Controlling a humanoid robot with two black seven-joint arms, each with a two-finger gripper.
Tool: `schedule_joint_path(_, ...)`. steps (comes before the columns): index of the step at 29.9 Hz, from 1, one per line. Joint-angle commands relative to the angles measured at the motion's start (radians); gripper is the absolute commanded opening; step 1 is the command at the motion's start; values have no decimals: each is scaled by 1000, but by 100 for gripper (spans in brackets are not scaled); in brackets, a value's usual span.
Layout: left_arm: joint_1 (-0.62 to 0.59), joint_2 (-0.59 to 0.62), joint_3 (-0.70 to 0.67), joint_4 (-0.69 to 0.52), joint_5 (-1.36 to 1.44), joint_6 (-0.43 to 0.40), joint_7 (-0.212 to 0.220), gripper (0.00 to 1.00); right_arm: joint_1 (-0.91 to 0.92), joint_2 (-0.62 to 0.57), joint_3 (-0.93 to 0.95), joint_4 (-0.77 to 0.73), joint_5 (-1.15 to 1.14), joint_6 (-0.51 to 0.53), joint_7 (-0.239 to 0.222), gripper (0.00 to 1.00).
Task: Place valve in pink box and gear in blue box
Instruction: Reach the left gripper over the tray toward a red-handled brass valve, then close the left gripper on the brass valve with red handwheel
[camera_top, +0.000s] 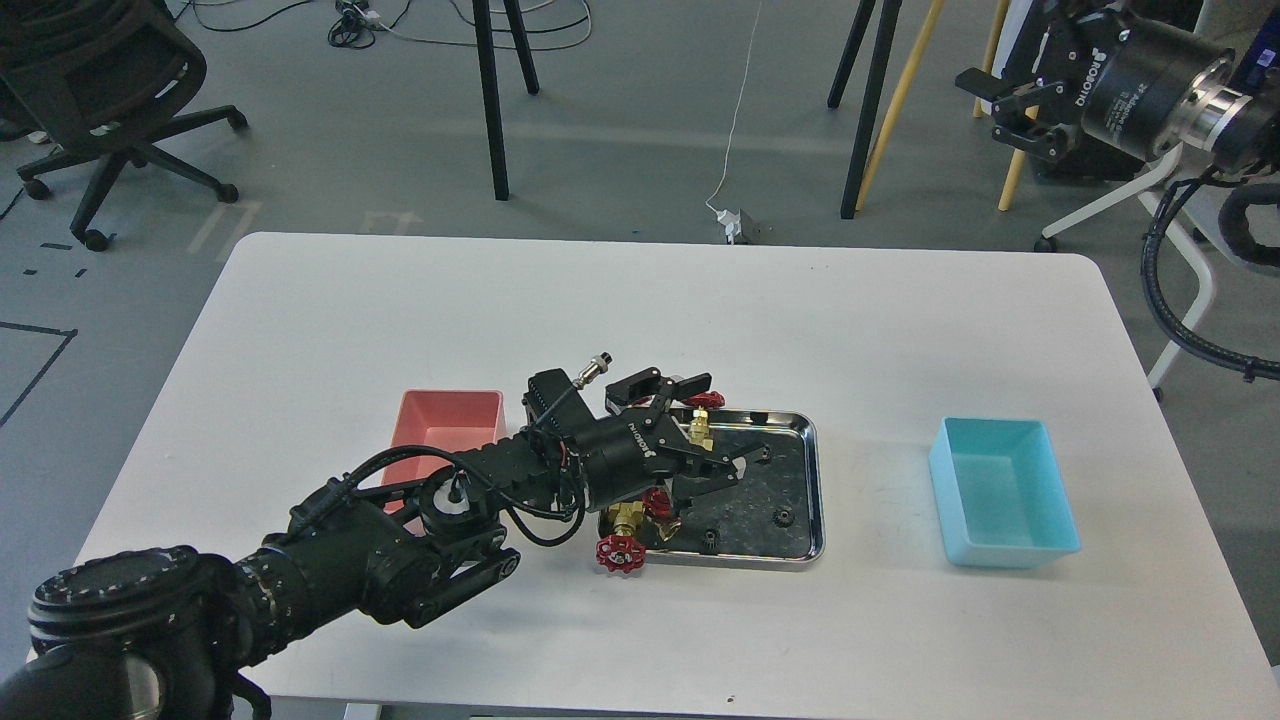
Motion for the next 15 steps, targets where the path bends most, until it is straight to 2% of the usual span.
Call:
schedule_joint_path(1,16,0,2,61,1,2,-4,100,-1,1,1,0,-13,0,0,100)
schedule_joint_path(15,80,0,5,82,5,4,-7,100,-4,11,-1,0,-16,0,3,100)
